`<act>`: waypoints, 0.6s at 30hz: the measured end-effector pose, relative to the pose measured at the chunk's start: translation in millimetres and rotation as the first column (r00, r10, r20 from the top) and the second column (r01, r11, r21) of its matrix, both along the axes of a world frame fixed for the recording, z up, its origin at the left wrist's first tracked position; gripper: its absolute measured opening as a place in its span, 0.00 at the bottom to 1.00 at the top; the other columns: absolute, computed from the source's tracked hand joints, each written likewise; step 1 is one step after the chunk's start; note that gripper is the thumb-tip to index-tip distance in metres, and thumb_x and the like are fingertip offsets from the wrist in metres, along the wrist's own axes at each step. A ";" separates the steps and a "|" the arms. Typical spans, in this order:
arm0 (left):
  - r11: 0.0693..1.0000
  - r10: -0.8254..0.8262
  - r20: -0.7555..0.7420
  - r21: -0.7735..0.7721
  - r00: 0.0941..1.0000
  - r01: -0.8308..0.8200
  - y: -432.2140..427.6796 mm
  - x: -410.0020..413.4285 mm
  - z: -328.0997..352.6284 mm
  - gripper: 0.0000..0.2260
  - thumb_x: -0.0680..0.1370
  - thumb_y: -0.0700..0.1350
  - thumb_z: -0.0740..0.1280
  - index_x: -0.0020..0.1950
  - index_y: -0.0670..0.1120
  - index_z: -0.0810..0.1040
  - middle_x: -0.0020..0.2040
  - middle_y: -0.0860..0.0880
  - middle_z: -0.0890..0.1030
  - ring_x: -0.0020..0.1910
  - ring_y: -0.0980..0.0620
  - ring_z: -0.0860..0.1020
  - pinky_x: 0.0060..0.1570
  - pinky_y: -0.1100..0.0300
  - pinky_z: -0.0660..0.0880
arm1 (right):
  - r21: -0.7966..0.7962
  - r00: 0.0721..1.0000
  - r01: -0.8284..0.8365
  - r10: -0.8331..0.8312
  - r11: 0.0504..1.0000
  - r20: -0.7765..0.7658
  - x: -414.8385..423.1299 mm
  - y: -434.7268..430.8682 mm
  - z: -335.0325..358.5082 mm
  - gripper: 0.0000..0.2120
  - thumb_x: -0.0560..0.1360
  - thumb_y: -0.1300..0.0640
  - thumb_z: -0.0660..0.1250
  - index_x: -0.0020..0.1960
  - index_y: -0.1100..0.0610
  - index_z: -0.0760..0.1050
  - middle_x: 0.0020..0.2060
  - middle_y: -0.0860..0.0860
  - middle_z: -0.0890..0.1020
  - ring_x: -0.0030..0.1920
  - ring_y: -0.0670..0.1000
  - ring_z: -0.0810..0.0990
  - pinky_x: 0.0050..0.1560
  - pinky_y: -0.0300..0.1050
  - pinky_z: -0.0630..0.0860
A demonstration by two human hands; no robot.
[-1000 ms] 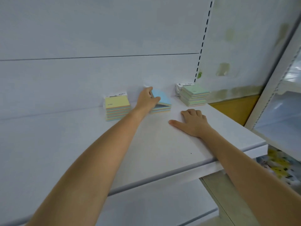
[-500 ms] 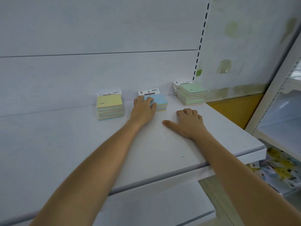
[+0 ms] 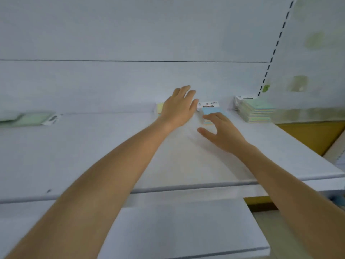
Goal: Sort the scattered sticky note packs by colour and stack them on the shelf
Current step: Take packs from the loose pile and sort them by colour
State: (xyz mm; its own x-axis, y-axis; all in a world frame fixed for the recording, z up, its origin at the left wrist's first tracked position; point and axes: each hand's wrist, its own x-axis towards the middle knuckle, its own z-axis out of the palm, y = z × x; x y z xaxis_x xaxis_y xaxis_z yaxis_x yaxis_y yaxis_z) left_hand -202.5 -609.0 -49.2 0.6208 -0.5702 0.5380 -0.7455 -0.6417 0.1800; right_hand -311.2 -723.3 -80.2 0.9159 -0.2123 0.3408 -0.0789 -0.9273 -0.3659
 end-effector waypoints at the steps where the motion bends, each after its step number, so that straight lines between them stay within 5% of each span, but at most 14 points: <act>1: 1.000 0.017 -0.001 -0.010 1.000 -0.017 16.3 2.4 2.6 0.19 0.81 0.49 0.53 0.71 0.45 0.65 0.74 0.48 0.64 0.72 0.48 0.62 0.63 0.52 0.68 | -0.009 0.999 -0.047 0.047 0.999 0.002 6.8 18.7 2.7 0.25 0.75 0.48 0.63 0.68 0.57 0.67 0.65 0.54 0.71 0.67 0.54 0.68 0.65 0.43 0.62; 8: 0.971 0.236 -0.037 0.054 0.971 -0.234 191.4 49.1 15.1 0.20 0.81 0.50 0.50 0.72 0.46 0.62 0.72 0.46 0.67 0.71 0.45 0.64 0.65 0.50 0.66 | -0.032 0.947 -0.318 0.316 0.947 -0.047 60.2 177.5 5.6 0.25 0.75 0.46 0.61 0.69 0.54 0.66 0.67 0.52 0.70 0.69 0.52 0.66 0.68 0.43 0.61; 18: 0.906 0.420 -0.195 0.147 0.886 -0.397 483.1 111.3 -11.6 0.19 0.81 0.49 0.52 0.71 0.47 0.65 0.70 0.42 0.68 0.70 0.41 0.64 0.66 0.46 0.64 | -0.063 0.889 -0.420 0.397 0.905 -0.226 153.7 394.0 -10.7 0.23 0.77 0.46 0.57 0.69 0.54 0.66 0.70 0.53 0.65 0.71 0.53 0.62 0.71 0.45 0.58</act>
